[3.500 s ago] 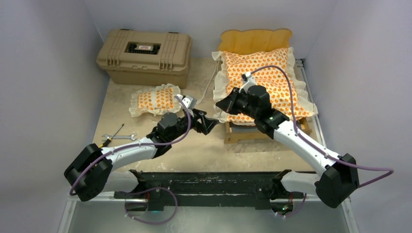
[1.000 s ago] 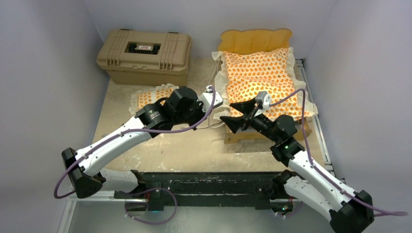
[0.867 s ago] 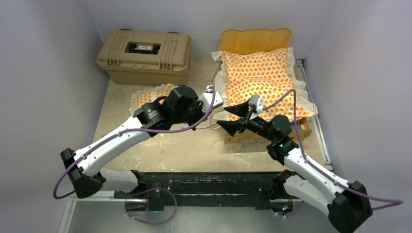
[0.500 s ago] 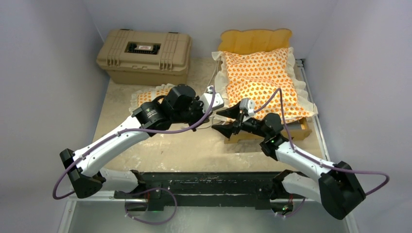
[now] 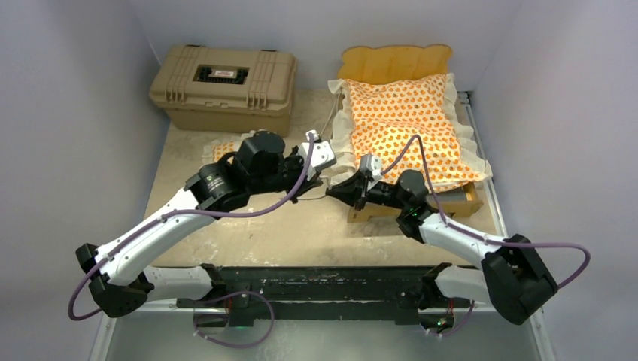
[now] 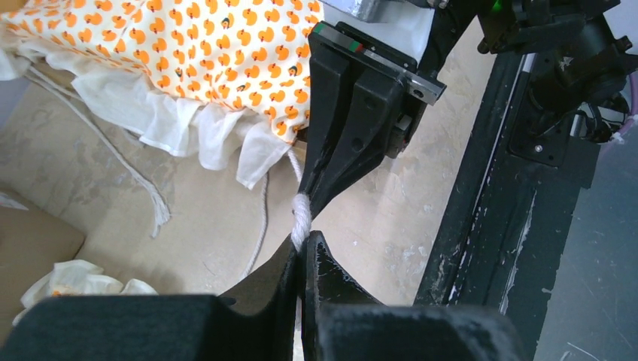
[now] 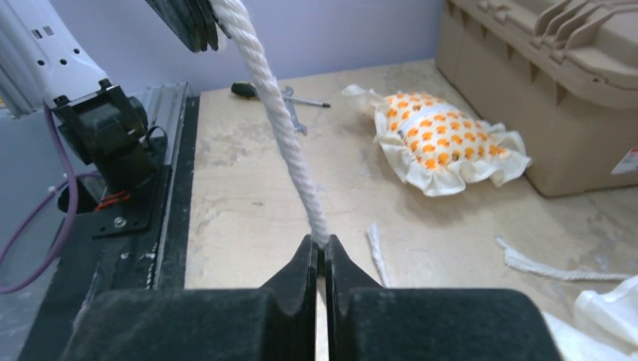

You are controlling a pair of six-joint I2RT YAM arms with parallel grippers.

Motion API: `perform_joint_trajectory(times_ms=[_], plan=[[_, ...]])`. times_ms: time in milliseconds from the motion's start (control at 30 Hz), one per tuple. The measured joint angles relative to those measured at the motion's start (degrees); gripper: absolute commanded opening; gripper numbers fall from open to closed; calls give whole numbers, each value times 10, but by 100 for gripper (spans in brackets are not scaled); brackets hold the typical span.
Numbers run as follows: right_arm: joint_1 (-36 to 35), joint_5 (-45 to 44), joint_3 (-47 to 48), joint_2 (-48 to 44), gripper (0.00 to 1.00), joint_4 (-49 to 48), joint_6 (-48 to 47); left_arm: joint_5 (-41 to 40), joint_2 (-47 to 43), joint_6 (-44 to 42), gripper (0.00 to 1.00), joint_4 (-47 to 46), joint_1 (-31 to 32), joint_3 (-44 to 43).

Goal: Set up the pet bed
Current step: Adjust the ropes on the bed frame.

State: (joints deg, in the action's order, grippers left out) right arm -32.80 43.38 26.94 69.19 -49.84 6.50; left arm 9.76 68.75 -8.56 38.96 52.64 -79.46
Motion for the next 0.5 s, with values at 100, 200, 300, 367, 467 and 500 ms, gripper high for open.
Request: perform_joint_trajectory(times_ms=[100,200,300,367,467,500], plan=[[-1,-5,19,-21,0,63,-31,-10,-19,0,0,-15,0,17],[-1,-40,57,-51,0,165,-69,-34,-34,4,13,-31,0,45],[-2,-111,112,-85,0,274,-105,-61,-44,12,19,-57,0,91],[-2,-161,147,-102,0,336,-126,-72,-43,21,22,-79,0,123],[-2,-249,199,-116,0,412,-158,-75,-32,52,25,-125,0,175],[-2,-278,211,-119,0,431,-167,-72,-24,67,26,-147,0,192]])
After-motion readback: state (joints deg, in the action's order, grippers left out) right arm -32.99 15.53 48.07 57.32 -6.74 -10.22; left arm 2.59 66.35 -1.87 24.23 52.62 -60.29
